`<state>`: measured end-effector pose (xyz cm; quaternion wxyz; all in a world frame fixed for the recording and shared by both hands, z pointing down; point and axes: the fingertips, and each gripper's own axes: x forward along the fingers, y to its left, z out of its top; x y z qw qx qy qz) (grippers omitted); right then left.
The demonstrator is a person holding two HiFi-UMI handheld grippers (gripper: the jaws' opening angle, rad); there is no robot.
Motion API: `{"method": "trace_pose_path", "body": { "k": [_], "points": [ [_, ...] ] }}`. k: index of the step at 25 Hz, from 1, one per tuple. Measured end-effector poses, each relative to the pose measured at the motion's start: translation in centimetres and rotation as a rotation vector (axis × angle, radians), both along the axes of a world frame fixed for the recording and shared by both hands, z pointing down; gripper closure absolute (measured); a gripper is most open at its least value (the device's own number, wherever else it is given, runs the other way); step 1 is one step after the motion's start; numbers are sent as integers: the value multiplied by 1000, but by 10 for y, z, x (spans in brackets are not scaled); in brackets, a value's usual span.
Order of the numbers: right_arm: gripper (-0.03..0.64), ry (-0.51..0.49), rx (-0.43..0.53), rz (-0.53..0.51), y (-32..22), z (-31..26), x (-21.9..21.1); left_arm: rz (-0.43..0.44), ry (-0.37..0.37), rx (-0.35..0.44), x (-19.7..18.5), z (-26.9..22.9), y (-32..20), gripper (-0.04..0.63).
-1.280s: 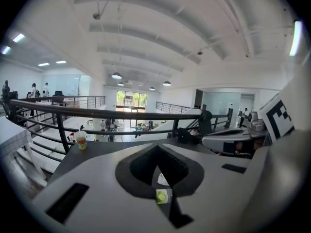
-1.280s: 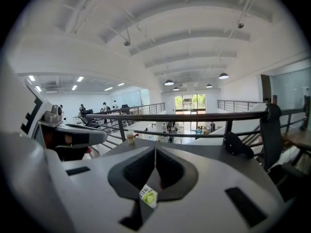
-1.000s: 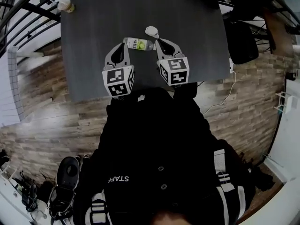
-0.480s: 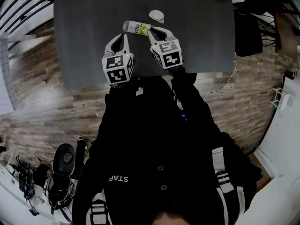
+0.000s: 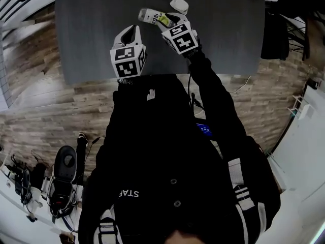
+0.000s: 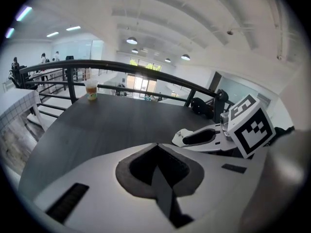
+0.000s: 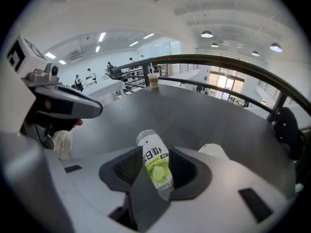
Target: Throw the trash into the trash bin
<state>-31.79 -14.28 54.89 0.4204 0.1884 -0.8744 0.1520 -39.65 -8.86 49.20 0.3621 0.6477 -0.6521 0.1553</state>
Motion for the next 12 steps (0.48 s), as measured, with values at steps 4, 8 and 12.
{"method": "trace_pose_path", "body": {
  "k": [4, 8, 12],
  "points": [
    [406, 64, 0, -86, 1, 21, -8, -3, 21, -40, -4, 15, 1, 595],
    [374, 121, 3, -153, 6, 36, -13, -6, 29, -85, -8, 30, 4, 595],
    [339, 179, 21, -212, 5, 51, -15, 7, 40, -123, -11, 46, 4, 595]
  ]
}}
